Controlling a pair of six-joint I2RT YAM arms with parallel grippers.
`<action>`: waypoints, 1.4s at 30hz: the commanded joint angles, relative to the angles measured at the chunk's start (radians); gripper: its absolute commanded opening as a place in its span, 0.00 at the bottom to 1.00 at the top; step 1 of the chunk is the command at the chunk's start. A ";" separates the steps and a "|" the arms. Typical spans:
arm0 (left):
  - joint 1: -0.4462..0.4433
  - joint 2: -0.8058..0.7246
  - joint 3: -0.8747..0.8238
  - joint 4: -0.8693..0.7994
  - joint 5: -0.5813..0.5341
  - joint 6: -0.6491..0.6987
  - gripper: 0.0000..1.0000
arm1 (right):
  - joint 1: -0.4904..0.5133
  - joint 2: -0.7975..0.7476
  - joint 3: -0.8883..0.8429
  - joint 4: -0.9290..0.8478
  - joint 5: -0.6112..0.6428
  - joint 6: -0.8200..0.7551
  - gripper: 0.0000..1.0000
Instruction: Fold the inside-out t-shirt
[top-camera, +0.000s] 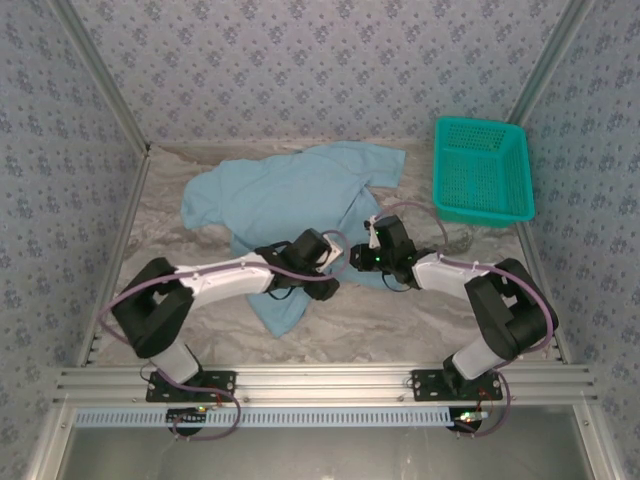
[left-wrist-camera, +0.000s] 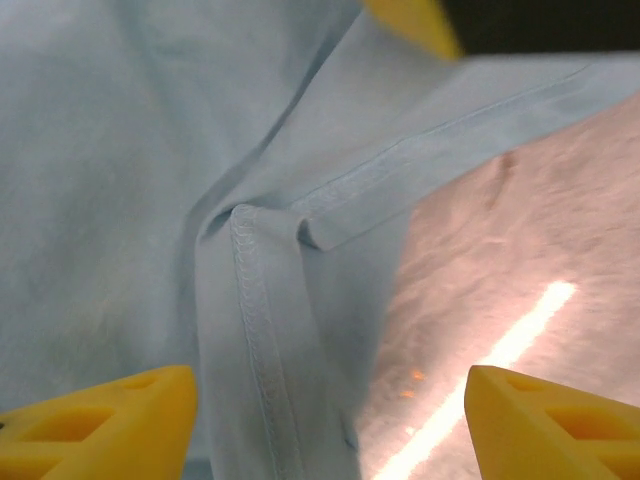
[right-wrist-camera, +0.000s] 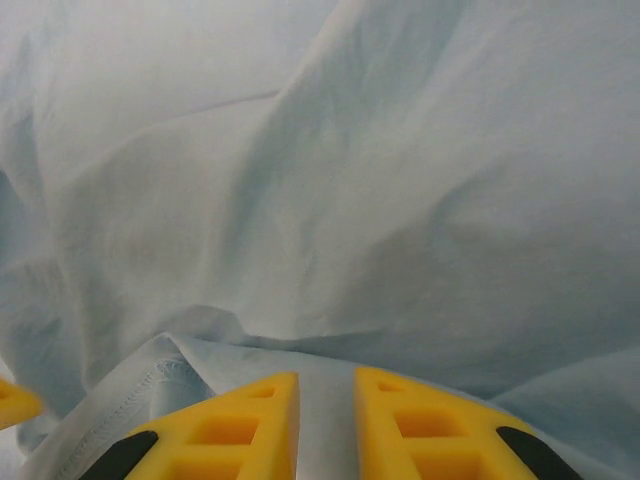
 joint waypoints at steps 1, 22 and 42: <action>-0.008 0.086 0.075 -0.073 -0.160 0.062 0.71 | -0.018 -0.042 -0.008 -0.017 -0.018 -0.008 0.23; 0.054 0.156 0.157 -0.059 -0.035 0.034 0.36 | -0.040 -0.096 -0.051 -0.045 -0.024 -0.022 0.24; 0.081 0.151 0.186 -0.086 -0.052 0.050 0.37 | -0.039 -0.070 -0.053 -0.034 -0.029 -0.021 0.24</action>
